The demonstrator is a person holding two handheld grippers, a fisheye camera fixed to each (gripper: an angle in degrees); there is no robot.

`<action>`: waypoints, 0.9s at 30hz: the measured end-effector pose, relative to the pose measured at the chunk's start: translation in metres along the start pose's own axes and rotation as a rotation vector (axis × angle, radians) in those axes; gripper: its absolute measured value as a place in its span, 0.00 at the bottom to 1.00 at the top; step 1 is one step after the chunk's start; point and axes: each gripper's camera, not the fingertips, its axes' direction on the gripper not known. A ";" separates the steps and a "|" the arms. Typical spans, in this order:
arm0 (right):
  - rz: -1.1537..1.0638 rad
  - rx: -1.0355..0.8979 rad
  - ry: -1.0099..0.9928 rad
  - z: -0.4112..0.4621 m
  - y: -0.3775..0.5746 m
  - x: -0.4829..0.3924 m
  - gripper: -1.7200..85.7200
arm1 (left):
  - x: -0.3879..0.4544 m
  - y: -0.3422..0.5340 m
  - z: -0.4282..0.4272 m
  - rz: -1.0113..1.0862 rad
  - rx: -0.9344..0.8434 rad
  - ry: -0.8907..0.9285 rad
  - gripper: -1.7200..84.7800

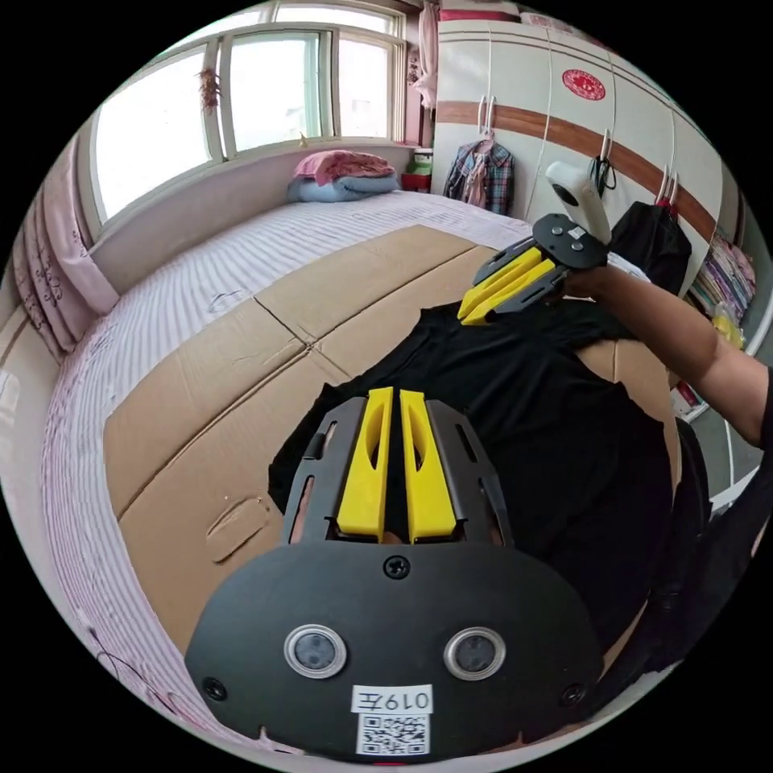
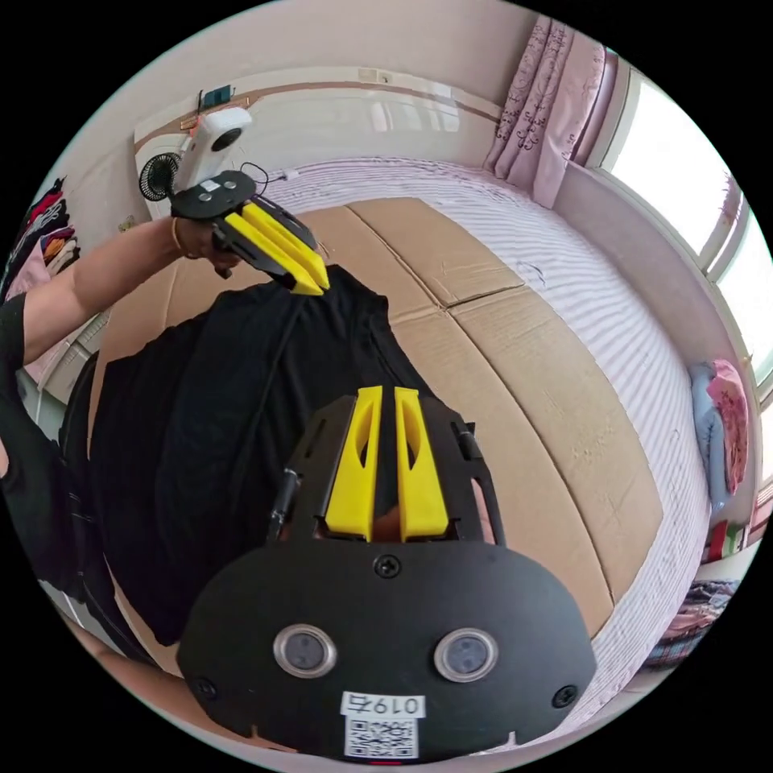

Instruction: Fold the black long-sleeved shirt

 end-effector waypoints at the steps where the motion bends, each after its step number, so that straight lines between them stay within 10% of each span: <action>1: -0.024 -0.018 -0.007 0.003 -0.009 0.007 0.06 | -0.001 -0.007 0.005 0.011 -0.004 0.011 0.04; 27: -0.064 -0.126 -0.072 -0.023 -0.118 0.106 0.02 | 0.018 -0.119 0.093 0.154 -0.207 0.065 0.05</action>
